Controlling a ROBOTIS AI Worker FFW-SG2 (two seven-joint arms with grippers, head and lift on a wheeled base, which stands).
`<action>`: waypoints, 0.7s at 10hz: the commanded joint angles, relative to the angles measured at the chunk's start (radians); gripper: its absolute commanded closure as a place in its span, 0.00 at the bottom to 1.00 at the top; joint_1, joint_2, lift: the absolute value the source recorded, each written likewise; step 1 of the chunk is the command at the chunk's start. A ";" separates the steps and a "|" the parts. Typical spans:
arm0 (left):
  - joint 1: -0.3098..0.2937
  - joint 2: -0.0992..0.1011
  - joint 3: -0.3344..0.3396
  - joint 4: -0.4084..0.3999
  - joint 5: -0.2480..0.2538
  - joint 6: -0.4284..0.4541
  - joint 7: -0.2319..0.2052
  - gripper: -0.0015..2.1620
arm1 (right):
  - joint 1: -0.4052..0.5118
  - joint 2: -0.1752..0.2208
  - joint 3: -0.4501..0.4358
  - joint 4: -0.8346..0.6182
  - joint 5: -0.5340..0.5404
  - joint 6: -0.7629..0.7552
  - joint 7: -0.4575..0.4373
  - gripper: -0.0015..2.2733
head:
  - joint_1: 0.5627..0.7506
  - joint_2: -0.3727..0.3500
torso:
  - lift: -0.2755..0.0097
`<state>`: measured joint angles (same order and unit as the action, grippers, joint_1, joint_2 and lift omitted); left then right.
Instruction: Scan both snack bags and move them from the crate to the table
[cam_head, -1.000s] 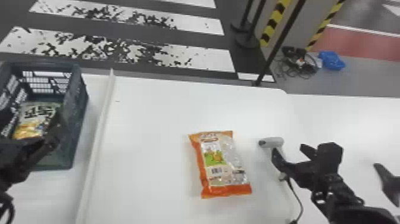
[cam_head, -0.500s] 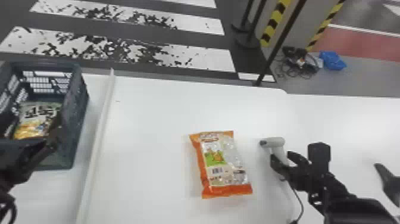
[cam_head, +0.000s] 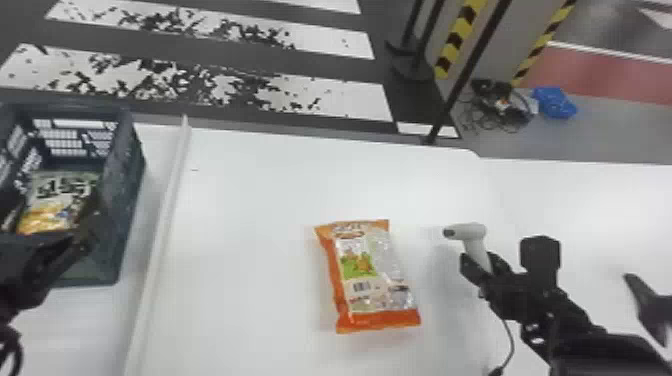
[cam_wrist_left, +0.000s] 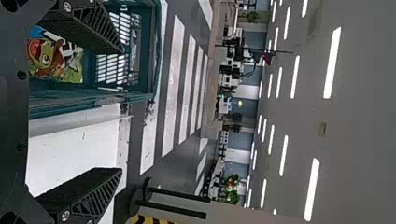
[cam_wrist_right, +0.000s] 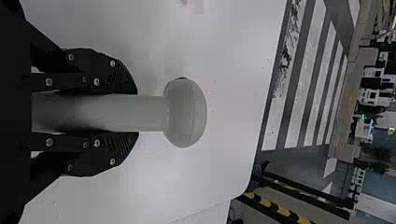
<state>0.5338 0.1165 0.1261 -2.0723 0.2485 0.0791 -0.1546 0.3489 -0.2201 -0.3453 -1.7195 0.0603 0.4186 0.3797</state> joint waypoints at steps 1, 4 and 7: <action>0.000 0.000 -0.002 -0.002 0.000 0.000 0.000 0.05 | 0.079 0.024 -0.004 -0.163 -0.002 0.087 0.001 0.99 | 0.70 0.21 | 0.66; 0.000 -0.001 -0.010 -0.002 0.000 0.000 0.001 0.05 | 0.202 0.050 0.022 -0.465 -0.002 0.400 0.024 0.99 | 0.70 0.25 | 0.66; 0.002 -0.003 -0.010 0.001 0.000 0.000 0.001 0.05 | 0.263 0.054 0.095 -0.673 0.001 0.648 0.059 0.99 | 0.70 0.33 | 0.66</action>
<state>0.5345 0.1139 0.1165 -2.0728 0.2485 0.0791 -0.1535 0.6002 -0.1667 -0.2692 -2.3486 0.0590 1.0155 0.4376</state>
